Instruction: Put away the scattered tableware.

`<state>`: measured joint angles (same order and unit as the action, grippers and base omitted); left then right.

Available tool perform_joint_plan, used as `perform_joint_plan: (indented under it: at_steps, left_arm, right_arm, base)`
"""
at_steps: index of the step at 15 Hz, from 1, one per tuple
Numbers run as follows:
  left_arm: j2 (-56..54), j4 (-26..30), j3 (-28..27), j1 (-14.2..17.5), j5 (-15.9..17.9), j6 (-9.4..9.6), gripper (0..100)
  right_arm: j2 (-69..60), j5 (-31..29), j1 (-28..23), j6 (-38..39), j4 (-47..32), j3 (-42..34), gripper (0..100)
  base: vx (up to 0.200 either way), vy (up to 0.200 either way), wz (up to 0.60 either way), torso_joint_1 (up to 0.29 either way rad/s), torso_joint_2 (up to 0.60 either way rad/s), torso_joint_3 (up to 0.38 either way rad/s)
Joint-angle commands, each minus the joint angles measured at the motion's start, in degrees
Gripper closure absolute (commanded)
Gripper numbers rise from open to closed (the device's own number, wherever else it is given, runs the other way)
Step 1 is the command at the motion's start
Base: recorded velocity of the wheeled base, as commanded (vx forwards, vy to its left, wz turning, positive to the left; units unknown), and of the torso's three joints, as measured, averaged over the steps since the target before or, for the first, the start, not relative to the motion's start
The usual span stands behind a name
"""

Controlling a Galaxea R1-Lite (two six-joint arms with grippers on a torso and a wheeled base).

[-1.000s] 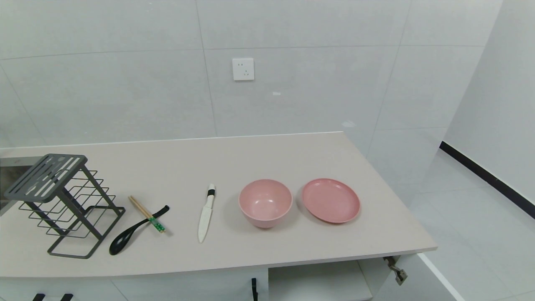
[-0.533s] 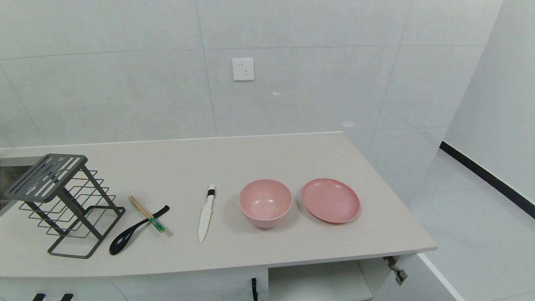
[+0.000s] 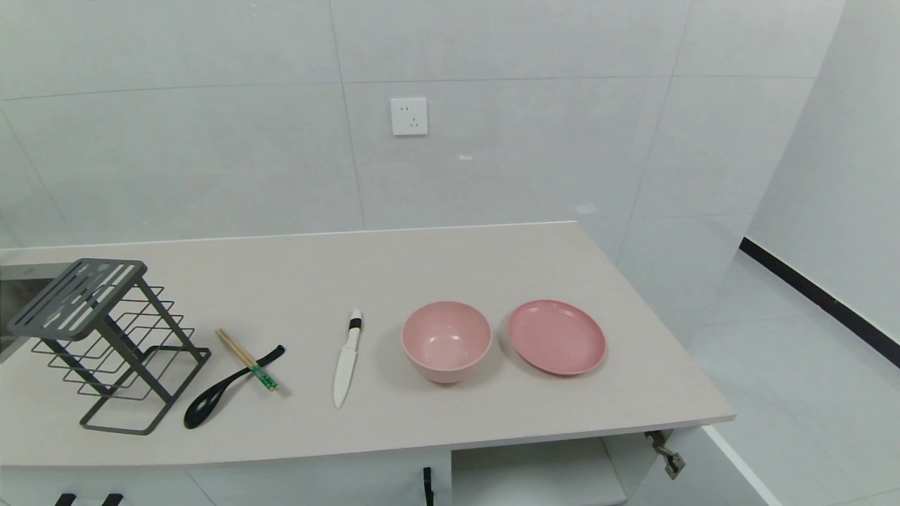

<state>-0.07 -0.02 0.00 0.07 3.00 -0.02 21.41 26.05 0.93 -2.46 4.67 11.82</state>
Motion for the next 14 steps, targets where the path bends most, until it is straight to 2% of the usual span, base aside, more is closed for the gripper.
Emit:
perform_joint_plan:
  at_steps: [1, 3, 8, 10, 11, 12, 14]
  left_arm:
    - [0.07, -0.06, 0.0, 0.01, -0.01, -0.15, 0]
    - [0.07, 0.02, 0.0, 0.01, 0.52, 0.46, 0]
    - [0.07, 0.11, 0.0, 0.01, 0.43, 0.38, 0]
    - [0.07, 0.11, 0.0, 0.01, 0.34, 0.29, 0]
    - [0.07, 0.11, 0.0, 0.01, 0.34, 0.38, 0]
    - [0.07, 0.11, 0.0, 0.01, 0.34, 0.38, 0]
    - [0.07, 0.11, 0.0, 0.01, 0.25, 0.38, 0]
  right_arm:
    - [15.6, 1.02, 3.64, -0.53, 3.24, 2.33, 0]
    - [21.31, 1.02, 5.75, -0.97, 5.79, 2.76, 0]
    - [39.06, -0.3, 7.51, -9.23, 6.76, 9.88, 0]
    - [45.21, -2.15, 8.57, -9.23, 12.21, 9.44, 0]
    - [50.66, -2.58, 8.74, -9.31, 18.97, 8.39, 0]
    - [53.48, -2.67, 8.74, -9.31, 22.58, 7.69, 0]
    - [58.66, -2.76, 8.65, -10.02, 27.76, 6.72, 0]
  base:
    - [0.0, 0.0, 0.0, 0.0, 0.0, 0.0]
    - [0.0, 0.0, 0.0, 0.0, 0.0, 0.0]
    - [0.0, 0.0, 0.0, 0.0, 0.0, 0.0]
    - [0.0, 0.0, 0.0, 0.0, 0.0, 0.0]
    - [0.0, 0.0, 0.0, 0.0, 0.0, 0.0]
    - [0.0, 0.0, 0.0, 0.0, 0.0, 0.0]
    - [0.0, 0.0, 0.0, 0.0, 0.0, 0.0]
